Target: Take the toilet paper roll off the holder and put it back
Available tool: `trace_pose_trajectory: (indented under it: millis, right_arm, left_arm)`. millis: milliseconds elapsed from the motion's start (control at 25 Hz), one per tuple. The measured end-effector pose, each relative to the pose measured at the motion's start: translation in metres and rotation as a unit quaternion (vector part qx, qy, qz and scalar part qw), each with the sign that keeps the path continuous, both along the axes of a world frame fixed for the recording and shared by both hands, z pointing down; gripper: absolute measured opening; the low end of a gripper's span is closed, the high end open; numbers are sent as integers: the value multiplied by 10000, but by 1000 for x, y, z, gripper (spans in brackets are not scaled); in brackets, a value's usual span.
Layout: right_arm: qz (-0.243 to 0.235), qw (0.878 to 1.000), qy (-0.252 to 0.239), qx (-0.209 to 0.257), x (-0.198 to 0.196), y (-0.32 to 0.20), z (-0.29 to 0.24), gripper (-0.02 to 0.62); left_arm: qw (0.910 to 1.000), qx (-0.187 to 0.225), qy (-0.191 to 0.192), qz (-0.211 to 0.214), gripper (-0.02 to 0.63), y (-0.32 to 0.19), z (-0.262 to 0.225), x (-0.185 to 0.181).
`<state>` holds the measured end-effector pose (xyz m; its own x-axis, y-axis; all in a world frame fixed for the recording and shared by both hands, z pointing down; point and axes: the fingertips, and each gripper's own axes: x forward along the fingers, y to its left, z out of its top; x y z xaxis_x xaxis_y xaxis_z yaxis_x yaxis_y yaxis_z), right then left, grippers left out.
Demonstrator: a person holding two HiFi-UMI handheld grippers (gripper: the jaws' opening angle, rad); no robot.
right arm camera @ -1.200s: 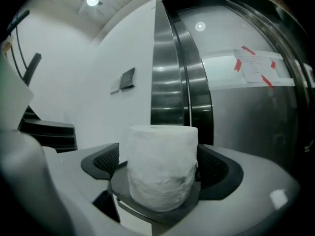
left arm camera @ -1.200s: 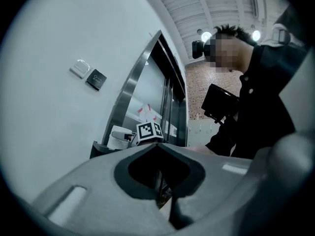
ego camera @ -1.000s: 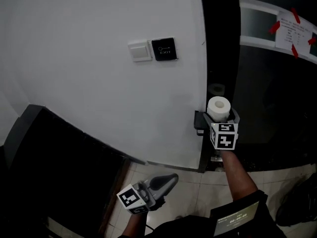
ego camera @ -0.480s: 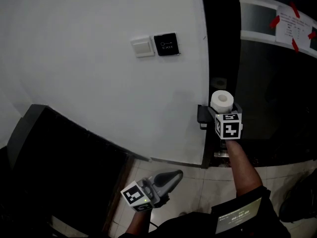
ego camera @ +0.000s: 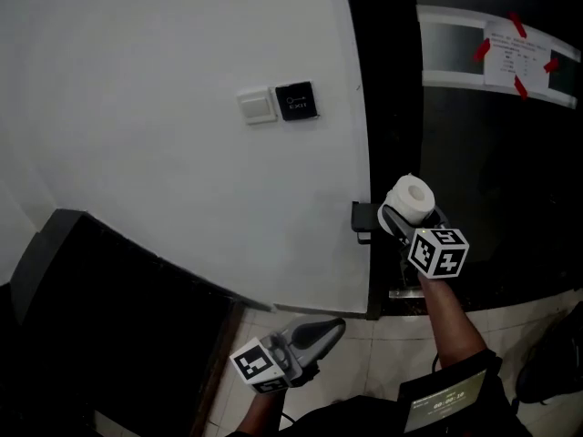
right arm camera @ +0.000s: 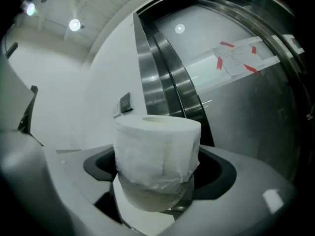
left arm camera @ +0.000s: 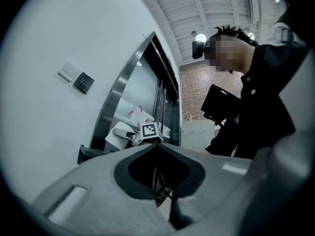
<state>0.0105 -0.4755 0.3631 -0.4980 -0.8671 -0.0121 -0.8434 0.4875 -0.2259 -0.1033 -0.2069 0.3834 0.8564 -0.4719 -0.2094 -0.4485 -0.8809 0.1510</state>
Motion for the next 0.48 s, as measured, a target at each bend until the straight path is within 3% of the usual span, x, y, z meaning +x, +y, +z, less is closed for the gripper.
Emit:
trace_pose_trajectory:
  millis: [240,480]
  right_arm:
    - [-768,9951,-388,481,22,114,-6,440]
    - [-1029,9805,-1567,585,67,193,9,440]
  left_arm:
    - [9994,-35,29,335,0,-2,-4,24]
    - [9978,-177,109,629,0,-5,4,44]
